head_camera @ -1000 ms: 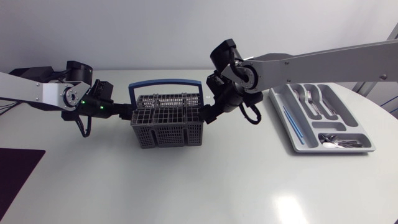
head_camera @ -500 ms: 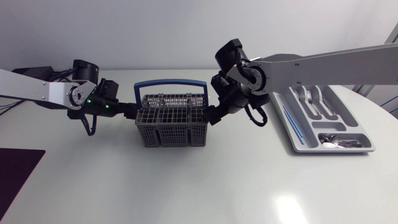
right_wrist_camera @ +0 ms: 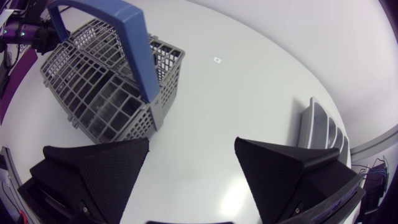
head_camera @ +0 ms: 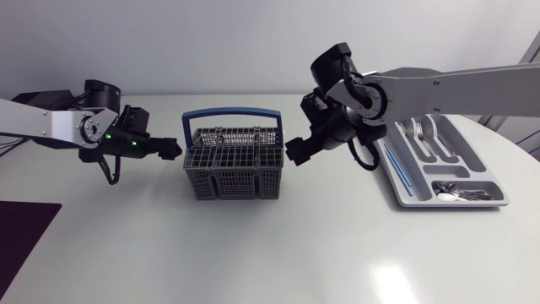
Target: Unload the cutlery basket into the drawer organizer.
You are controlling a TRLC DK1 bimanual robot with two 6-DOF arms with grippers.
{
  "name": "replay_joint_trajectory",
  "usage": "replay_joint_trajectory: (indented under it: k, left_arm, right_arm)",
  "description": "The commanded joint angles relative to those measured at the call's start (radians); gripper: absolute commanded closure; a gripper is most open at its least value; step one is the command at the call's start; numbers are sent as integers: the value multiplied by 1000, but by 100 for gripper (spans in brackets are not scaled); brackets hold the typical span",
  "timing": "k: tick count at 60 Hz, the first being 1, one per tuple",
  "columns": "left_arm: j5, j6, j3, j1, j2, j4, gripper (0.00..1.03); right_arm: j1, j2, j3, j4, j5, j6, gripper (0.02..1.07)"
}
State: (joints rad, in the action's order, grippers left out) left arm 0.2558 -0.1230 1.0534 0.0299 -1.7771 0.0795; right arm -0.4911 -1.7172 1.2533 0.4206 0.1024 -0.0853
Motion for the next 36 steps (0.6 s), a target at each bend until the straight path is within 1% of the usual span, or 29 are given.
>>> replay_joint_trajectory:
  k: [1, 10, 23, 28, 36]
  left_arm:
    - [8, 8, -43, 24, 76, 11, 6]
    - [13, -9, -110, 50, 191, 25, 6]
    - [23, -29, -191, 96, 369, 65, 6]
    - [23, -30, -214, 114, 415, 71, 6]
    - [23, -33, -254, 137, 479, 78, 6]
  right_arm:
    - [25, 47, -41, -6, 8, 16, 7]
    - [60, 117, -83, -11, 19, 5, 7]
    - [105, 246, -160, -34, 69, -30, 7]
    - [123, 294, -196, -49, 94, -42, 7]
    - [160, 373, -253, -72, 105, -60, 7]
